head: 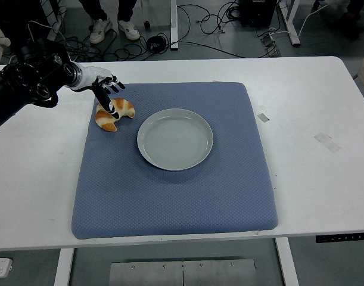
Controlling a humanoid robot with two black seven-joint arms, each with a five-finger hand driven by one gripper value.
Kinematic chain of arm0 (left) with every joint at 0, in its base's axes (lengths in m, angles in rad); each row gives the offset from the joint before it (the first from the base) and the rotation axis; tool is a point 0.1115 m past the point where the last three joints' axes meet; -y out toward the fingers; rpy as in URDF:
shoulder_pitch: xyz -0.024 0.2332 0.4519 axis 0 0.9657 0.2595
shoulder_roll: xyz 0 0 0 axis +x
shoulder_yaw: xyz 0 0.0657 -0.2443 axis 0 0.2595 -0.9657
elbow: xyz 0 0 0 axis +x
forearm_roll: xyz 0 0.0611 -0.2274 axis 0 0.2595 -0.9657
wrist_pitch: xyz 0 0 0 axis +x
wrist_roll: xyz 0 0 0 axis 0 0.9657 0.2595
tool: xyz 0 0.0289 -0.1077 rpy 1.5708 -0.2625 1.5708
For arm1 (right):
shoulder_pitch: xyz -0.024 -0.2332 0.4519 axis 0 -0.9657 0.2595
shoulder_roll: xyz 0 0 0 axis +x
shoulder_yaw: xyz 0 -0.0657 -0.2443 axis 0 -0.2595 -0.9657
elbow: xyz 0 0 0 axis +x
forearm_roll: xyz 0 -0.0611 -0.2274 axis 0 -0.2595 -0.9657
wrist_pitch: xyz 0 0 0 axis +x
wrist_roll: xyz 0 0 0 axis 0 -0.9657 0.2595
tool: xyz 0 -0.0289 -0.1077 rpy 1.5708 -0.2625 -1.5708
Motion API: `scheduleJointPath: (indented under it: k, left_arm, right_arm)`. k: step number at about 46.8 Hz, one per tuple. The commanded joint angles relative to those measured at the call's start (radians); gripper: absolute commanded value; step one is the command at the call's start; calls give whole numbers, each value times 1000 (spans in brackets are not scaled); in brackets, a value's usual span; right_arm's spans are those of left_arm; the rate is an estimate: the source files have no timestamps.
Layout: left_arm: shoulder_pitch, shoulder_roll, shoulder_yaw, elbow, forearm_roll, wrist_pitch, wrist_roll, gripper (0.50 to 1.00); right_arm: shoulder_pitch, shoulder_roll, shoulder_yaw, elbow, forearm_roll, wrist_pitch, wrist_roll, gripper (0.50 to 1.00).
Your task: Place the bread on the plate
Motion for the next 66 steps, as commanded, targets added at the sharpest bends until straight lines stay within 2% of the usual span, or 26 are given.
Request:
scheduleJointPath:
  k: [1,6,12,18,28,40,47,66]
  left_arm:
    - [0,-3,-6,0,0,4,-1,895]
    - [0,-3,-6,0,-3,4,-1,839]
    - [9,-4,-17,0,-5,4,-1,807]
    - [14,-4,-17,0,-5,4,-1,786]
    - [19,-4,-17,0,-5,4,-1,780]
    - [20,-4,-19,0,-11,4,-1,675]
    - [20,-4,-20,0,-14,4,-1,637]
    - [5,-1,-77,0,-14,2,-3,634]
  right_arm:
    - [0,0,0,0,0,0,0,1000]
    - [0,0,0,0,0,0,0,1000]
    - [0,0,-1,0,0,0,0,1000]
    - [1,0,-1,0,0,0,0,1000]
    - [3,0,-1,-2,0,0,0,1000]
    - [3,0,-1,-7,0,0,0,1000]
    - [3,0,-2,-8,0,0,0,1000]
    - [3,0,-3,-8,0,0,0,1000]
